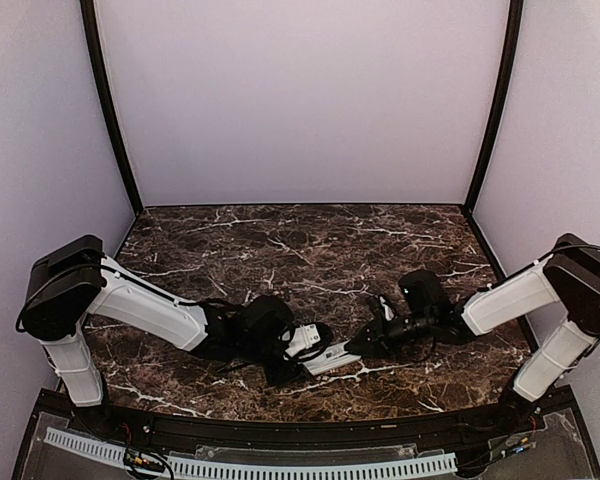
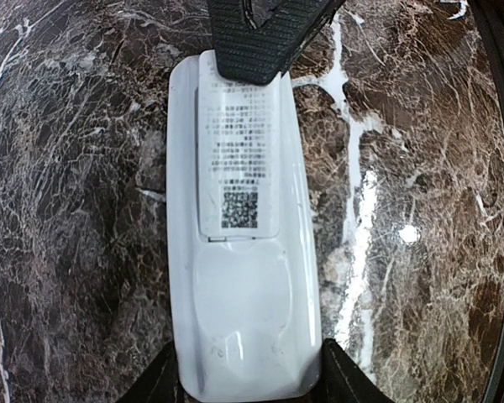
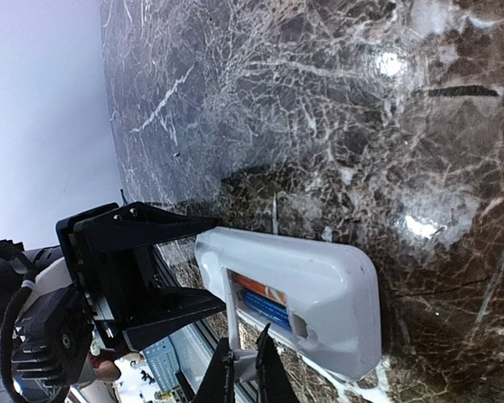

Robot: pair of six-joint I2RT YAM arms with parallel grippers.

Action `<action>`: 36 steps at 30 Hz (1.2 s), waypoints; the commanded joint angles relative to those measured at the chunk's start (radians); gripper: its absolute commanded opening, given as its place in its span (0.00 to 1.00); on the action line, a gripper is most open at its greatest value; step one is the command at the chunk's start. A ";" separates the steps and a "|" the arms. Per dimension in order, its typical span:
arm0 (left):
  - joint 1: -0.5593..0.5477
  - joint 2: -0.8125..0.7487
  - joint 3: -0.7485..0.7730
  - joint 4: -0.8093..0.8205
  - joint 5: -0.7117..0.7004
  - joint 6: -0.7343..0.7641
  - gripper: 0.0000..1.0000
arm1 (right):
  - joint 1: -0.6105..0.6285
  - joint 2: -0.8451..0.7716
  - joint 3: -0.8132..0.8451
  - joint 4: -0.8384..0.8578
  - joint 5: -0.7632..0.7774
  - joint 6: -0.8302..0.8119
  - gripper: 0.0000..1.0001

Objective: Load the batteries into the remote control
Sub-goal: Load the battery cover onto the remote control without the battery cover.

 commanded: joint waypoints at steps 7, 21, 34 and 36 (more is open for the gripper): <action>-0.005 0.055 -0.003 -0.073 -0.005 -0.005 0.39 | 0.049 0.031 0.024 -0.057 0.031 0.023 0.00; -0.005 0.057 0.006 -0.082 -0.005 -0.003 0.43 | 0.075 0.023 0.003 -0.060 0.054 0.061 0.01; -0.005 0.074 0.106 -0.009 0.009 -0.021 0.58 | 0.075 0.045 0.010 -0.069 0.057 0.039 0.03; -0.004 0.077 0.118 0.010 0.025 -0.020 0.59 | 0.074 0.048 0.008 -0.065 0.056 0.039 0.03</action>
